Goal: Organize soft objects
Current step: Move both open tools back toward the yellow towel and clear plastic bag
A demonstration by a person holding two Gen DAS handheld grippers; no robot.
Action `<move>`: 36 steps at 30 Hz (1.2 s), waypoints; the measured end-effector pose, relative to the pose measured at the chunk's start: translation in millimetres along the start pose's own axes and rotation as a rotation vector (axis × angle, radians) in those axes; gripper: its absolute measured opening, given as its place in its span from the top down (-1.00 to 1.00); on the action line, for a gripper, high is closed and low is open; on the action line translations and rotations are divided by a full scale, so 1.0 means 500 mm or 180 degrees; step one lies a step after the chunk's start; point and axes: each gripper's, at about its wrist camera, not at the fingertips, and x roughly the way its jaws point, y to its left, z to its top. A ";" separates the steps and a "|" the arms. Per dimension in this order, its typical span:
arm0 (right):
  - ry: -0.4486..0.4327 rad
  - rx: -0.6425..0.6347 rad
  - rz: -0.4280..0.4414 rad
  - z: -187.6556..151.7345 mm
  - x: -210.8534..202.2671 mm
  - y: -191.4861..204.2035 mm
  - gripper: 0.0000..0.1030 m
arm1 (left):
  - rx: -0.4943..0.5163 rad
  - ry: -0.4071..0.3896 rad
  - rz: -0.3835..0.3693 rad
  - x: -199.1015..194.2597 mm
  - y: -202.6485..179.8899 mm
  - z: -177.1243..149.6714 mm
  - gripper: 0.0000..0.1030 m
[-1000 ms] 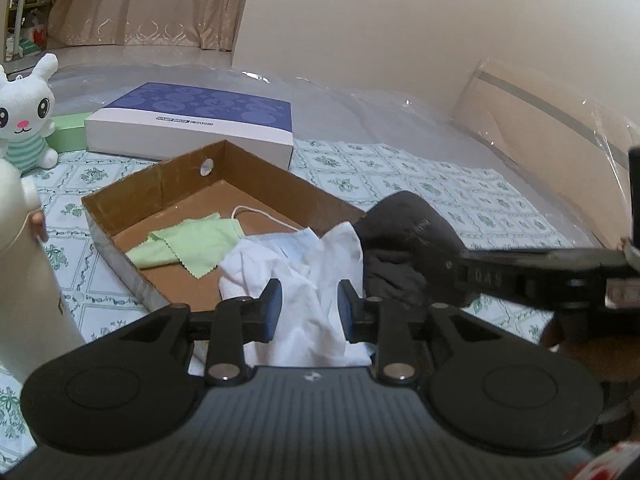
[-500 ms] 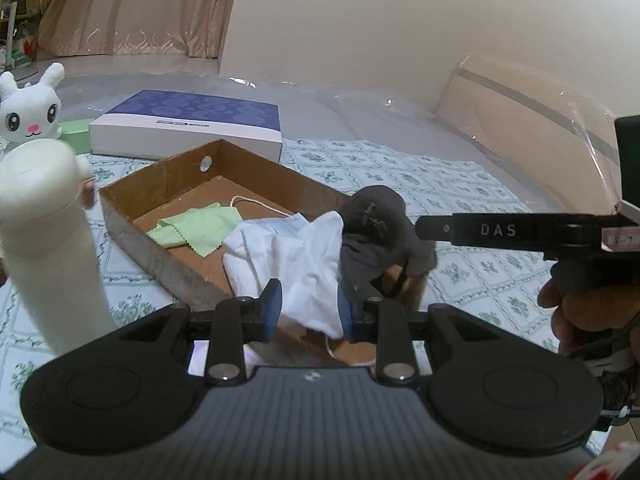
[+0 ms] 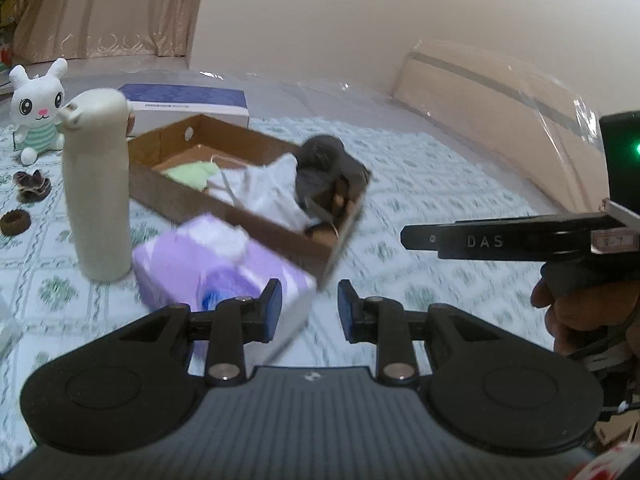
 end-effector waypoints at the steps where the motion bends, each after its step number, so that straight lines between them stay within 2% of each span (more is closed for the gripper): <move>1: 0.0028 0.0014 0.0002 -0.015 -0.011 0.006 -0.27 | 0.0027 0.0016 -0.0006 -0.011 -0.003 -0.011 0.50; 7: 0.0166 0.0163 0.0066 -0.106 -0.065 0.051 -0.27 | 0.0105 0.0136 -0.0015 -0.074 0.003 -0.081 0.50; 12: 0.0295 0.0220 0.0157 -0.168 -0.085 0.104 -0.27 | 0.0090 0.0150 0.0115 -0.123 0.038 -0.115 0.50; 17: 0.0335 0.0155 0.0261 -0.203 -0.089 0.171 -0.27 | 0.0021 0.0134 0.0343 -0.172 0.098 -0.142 0.50; 25: 0.0339 -0.0095 0.0509 -0.210 -0.078 0.289 -0.27 | -0.0066 0.0065 0.0744 -0.238 0.209 -0.151 0.47; 36: 0.0293 -0.0432 0.0819 -0.165 -0.046 0.418 -0.26 | -0.0181 -0.0017 0.1067 -0.301 0.330 -0.142 0.40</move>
